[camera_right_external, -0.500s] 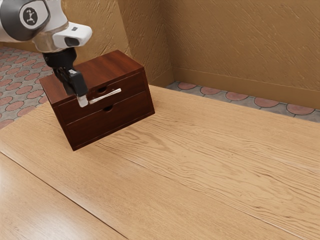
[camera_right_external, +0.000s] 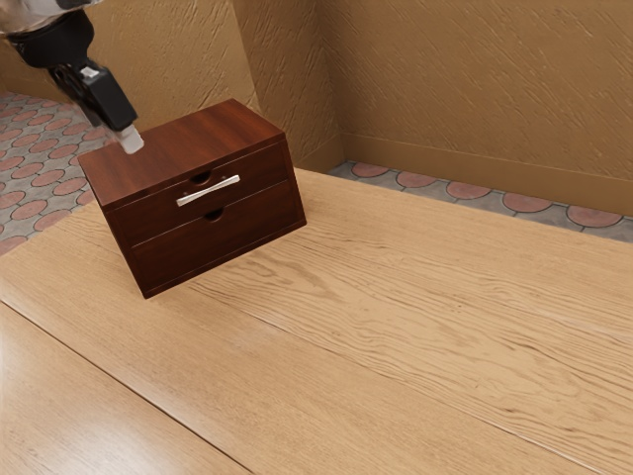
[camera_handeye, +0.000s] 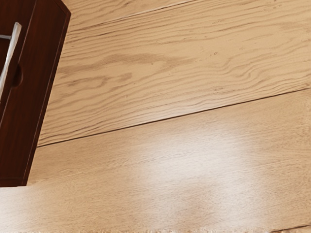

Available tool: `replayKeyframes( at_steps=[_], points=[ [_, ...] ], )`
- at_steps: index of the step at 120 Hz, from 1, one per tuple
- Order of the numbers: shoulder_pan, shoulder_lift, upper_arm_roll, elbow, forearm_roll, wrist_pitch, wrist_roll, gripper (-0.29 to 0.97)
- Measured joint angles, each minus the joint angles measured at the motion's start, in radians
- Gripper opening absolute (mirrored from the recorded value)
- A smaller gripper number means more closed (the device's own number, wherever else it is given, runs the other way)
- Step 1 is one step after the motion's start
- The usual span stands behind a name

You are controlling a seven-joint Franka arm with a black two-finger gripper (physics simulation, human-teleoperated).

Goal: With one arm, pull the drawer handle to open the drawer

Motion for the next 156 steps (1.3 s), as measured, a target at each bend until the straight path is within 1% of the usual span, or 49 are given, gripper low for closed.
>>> replayKeyframes(
  at_steps=[8, 22, 36, 46, 51, 61, 72, 88, 96, 109, 124, 136, 156],
  points=[
    [-0.014, 0.047, -0.016, -0.019, 0.009, 0.007, -0.024, 0.68],
    [-0.04, 0.144, -0.023, -0.038, 0.026, 0.066, -0.052, 0.68],
    [0.005, 0.268, -0.003, 0.003, 0.055, 0.157, -0.063, 0.68],
    [0.019, 0.322, 0.006, 0.029, 0.071, 0.211, -0.065, 0.68],
    [0.02, 0.342, 0.008, 0.042, 0.08, 0.232, -0.064, 0.65],
    [0.017, 0.348, 0.006, 0.051, 0.117, 0.247, -0.063, 0.57],
    [0.017, 0.342, 0.008, 0.051, 0.136, 0.247, -0.055, 0.44],
    [0.019, 0.336, 0.037, 0.048, 0.156, 0.223, -0.048, 0.37],
    [0.018, 0.328, 0.041, 0.051, 0.161, 0.193, -0.05, 0.36],
    [0.018, 0.304, 0.042, 0.047, 0.17, 0.161, -0.035, 0.39],
    [0.013, 0.296, 0.04, 0.049, 0.188, 0.142, -0.021, 0.37],
    [0.01, 0.327, 0.036, 0.046, 0.222, 0.199, 0.001, 0.34],
    [0.011, 0.405, 0.037, 0.087, 0.216, 0.292, 0.036, 0.33]
  ],
)
